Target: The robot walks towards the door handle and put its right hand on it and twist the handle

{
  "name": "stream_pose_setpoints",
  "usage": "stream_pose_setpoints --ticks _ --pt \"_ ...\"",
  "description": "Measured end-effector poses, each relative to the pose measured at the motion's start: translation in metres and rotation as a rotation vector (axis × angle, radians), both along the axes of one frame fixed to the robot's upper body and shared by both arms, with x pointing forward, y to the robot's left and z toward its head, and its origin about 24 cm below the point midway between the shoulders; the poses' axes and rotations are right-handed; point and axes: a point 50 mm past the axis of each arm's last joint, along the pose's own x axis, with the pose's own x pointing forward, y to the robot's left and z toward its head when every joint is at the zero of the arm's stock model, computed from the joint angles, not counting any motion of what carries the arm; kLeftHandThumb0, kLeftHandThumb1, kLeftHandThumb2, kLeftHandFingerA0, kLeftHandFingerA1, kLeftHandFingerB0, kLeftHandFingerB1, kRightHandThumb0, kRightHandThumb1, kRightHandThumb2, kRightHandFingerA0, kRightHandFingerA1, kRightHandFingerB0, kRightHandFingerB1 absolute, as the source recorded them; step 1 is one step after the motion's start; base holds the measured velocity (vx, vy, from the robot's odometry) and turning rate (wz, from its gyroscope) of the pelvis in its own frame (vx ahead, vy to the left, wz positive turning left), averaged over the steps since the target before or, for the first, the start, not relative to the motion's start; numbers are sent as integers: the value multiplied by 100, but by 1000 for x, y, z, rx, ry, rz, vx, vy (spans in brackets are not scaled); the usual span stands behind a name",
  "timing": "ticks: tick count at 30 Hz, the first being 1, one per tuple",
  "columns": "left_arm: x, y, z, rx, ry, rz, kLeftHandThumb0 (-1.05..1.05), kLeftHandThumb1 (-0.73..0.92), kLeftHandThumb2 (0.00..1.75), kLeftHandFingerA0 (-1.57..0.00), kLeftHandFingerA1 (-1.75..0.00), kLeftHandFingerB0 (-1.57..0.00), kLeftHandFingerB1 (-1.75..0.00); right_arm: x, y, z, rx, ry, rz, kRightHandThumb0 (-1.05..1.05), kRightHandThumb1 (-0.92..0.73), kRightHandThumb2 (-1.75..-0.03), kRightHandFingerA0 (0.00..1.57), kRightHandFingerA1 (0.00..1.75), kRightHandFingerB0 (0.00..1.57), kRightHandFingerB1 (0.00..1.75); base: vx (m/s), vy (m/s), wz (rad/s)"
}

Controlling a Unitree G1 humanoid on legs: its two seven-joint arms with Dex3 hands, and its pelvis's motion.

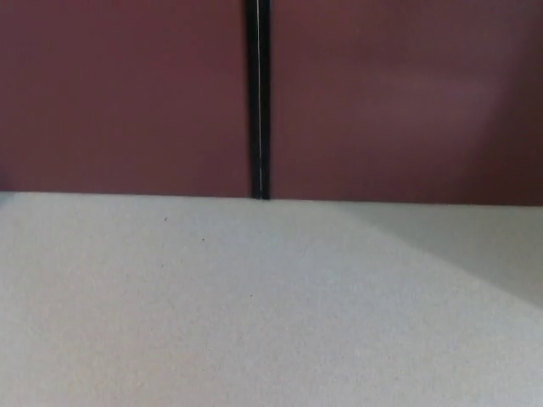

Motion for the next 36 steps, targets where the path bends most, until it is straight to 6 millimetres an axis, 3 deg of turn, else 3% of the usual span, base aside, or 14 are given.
stream_pose_setpoints --ticks 23,36 --pt "-26 2 -4 -6 60 -7 -22 60 58 -66 -48 -35 -36 -19 5 -6 6 17 -9 -17 -62 -58 63 49 48 43 3 -10 -2" --pt "-39 3 -6 -7 91 -14 -22 60 58 -71 -50 -37 -37 -30 11 -12 21 57 -12 -16 -61 -58 64 49 49 43 99 111 -7"
